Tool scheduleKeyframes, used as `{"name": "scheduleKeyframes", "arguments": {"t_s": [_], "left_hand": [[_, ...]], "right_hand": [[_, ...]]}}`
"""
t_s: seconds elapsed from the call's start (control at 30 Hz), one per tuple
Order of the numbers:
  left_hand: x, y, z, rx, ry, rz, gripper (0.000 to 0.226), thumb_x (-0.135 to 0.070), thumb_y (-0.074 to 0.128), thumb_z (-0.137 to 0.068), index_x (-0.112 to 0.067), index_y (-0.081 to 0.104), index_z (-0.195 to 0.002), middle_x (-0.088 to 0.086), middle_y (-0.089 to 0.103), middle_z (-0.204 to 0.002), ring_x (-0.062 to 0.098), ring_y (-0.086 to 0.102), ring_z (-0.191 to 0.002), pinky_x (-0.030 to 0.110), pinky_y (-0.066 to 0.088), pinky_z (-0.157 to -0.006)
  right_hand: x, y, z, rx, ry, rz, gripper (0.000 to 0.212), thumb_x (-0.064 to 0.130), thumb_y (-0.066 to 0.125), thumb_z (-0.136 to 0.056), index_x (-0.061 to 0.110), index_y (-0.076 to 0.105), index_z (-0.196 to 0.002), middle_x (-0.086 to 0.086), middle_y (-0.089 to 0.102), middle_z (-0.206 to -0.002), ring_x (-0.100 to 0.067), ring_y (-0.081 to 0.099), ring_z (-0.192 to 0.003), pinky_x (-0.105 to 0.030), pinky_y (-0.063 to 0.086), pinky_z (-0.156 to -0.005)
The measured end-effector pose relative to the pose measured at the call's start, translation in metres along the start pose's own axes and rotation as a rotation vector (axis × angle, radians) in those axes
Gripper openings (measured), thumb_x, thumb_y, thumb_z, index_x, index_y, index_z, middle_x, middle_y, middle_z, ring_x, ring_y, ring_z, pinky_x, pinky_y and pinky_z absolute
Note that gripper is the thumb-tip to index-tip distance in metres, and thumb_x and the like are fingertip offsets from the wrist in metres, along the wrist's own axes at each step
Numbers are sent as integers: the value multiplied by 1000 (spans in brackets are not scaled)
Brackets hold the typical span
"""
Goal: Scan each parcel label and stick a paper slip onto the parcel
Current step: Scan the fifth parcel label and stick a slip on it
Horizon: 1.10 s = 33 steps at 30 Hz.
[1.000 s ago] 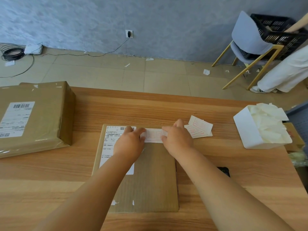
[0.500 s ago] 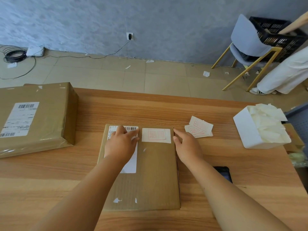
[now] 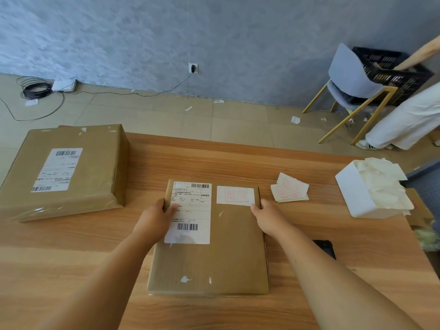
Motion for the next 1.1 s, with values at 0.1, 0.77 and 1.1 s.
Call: {"name": "scheduleKeyframes", "arguments": {"t_s": [0.1,0.77,1.1], "left_hand": [[7,-5,5,-14,27,6,32,-42,51,-91,-12,54,-101,0,63,-87,16,60,-74,34,51,-61],[0,-104,154,-607,256,737,10,-44,49,-92,-44,58,-95,-12,69,-94,13,67,-87,41,56,-75],[119,-160,264,-992,14,789,17,-40,43,-95,-36,59,-96,3,67,-94,23,65,-88,50,54,-79]], "right_hand": [[-2,1,6,-21,4,-79,56,38,42,-99,13,28,-148,-5,41,-146,-23,49,-119,-32,40,-90],[120,-88,122,-98,-858,-469,41,34,64,-85,40,58,-125,16,66,-117,-10,63,-107,-38,54,-86],[221,29,197,214,-1145,-232,34,43,60,-87,57,52,-116,33,60,-111,5,59,-99,-26,55,-77]]}}
Point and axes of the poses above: each hand's wrist, its own z-axis away from the middle knuckle, its own y-axis out of the palm, x = y × z, the point moved 5 cm from there along -z, towards the middle knuckle
